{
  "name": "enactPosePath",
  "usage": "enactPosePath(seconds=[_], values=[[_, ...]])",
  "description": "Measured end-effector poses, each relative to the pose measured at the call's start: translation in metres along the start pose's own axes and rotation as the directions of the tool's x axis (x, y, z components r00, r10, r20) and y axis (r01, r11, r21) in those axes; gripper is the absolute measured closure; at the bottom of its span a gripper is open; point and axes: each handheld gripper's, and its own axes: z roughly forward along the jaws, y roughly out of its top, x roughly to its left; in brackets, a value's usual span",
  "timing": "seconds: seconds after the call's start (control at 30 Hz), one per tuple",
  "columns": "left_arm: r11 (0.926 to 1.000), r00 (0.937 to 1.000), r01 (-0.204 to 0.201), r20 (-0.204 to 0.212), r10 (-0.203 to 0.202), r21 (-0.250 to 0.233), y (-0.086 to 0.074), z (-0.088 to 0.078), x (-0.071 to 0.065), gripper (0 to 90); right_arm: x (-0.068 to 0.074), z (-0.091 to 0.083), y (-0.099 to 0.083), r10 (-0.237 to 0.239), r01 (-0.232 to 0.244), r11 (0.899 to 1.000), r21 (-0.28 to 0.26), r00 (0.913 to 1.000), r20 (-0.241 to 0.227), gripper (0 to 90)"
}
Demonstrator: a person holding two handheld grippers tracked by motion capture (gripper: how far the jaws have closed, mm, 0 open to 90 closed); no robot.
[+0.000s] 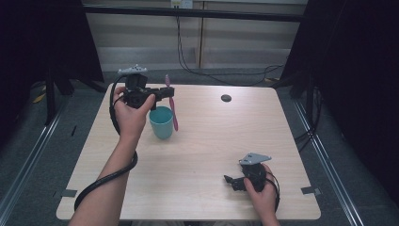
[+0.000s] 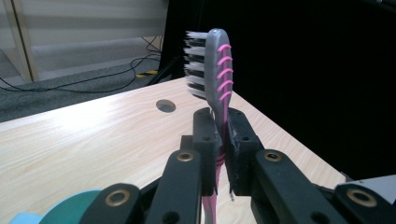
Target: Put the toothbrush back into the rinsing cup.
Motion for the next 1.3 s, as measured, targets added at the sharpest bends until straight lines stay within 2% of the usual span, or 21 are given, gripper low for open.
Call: enactPosePath(seconds=[0.3,0.6,0.83,0.97,1.07,1.27,1.3], values=[[0.9999,0.9997,0.0,-0.025,0.0,-0.012,0.009,0.0,0.008,84.5,0.0,0.0,0.0,0.001,-0.001,1.0,0.001,1.0,0.0,13.1],[0.9996,0.997,-0.018,-0.076,0.016,-0.024,0.017,-0.002,0.019,84.5,0.0,0.0,0.0,0.001,-0.001,1.0,0.001,1.0,-0.001,13.1],[0.9996,0.9927,-0.011,-0.12,0.008,-0.025,0.015,-0.001,0.032,84.4,0.0,0.0,0.0,0.0,0.0,1.0,0.0,1.0,0.0,13.1],[0.9999,0.9889,-0.01,-0.148,0.009,-0.005,0.011,0.001,0.038,84.3,0.0,0.0,0.0,0.002,-0.002,1.0,0.0,1.0,-0.001,13.1],[1.0,0.988,0.001,-0.154,-0.001,-0.002,0.007,0.003,0.043,84.3,0.0,0.0,0.0,0.001,-0.001,1.0,0.001,1.0,-0.001,13.1],[0.9997,0.9829,-0.015,-0.183,0.018,0.017,-0.001,0.01,0.05,84.3,0.0,0.0,0.0,0.003,-0.003,1.0,0.001,1.0,-0.001,13.1],[0.9998,0.9829,-0.008,-0.184,0.011,0.016,-0.003,0.012,0.052,84.3,0.0,0.0,0.0,0.001,-0.001,1.0,0.0,1.0,0.0,13.1]])
